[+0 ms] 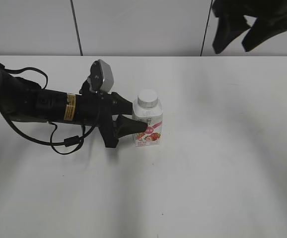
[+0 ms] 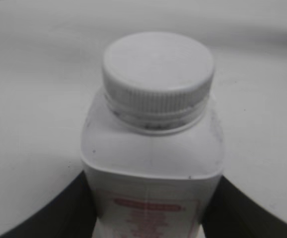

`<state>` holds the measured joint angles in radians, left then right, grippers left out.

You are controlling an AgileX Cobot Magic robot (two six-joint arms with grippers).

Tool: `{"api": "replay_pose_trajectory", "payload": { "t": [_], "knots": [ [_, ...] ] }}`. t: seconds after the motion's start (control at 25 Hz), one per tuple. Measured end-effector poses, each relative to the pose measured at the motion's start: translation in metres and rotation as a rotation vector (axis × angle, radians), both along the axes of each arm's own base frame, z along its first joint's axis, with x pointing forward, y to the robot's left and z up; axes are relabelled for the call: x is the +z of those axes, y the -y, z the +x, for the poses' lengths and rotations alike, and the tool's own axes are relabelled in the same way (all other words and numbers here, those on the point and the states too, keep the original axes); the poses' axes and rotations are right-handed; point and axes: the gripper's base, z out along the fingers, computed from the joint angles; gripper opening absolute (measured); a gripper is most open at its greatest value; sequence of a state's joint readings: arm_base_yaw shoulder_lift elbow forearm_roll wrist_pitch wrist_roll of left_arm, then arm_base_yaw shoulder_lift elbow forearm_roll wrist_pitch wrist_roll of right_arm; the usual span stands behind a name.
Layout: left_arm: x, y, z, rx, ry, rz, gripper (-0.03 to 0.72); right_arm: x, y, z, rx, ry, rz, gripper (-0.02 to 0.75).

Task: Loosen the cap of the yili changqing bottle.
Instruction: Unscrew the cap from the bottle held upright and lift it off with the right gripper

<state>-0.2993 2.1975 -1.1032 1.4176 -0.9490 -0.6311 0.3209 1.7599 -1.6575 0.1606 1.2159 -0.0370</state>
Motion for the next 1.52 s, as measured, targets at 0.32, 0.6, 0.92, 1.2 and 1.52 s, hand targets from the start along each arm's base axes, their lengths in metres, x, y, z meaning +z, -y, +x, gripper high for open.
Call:
{"api": "replay_pose_trajectory", "payload": {
  "t": [0.32, 0.6, 0.92, 1.2, 1.52],
  "knots": [
    [0.000, 0.000, 0.000, 0.000, 0.000, 0.000, 0.377, -0.024, -0.073, 0.000, 0.151, -0.028, -0.031, 0.513],
    [0.000, 0.000, 0.000, 0.000, 0.000, 0.000, 0.377, -0.049, -0.110, 0.001, 0.222, -0.064, -0.053, 0.513],
    [0.000, 0.000, 0.000, 0.000, 0.000, 0.000, 0.377, -0.065, -0.133, 0.007, 0.219, -0.084, -0.053, 0.513],
    [0.000, 0.000, 0.000, 0.000, -0.001, 0.000, 0.377, -0.078, -0.136, 0.010, 0.217, -0.110, -0.066, 0.513],
    [0.000, 0.000, 0.000, 0.000, -0.001, 0.000, 0.377, -0.099, -0.139, 0.015, 0.216, -0.151, -0.088, 0.513]
  ]
}}
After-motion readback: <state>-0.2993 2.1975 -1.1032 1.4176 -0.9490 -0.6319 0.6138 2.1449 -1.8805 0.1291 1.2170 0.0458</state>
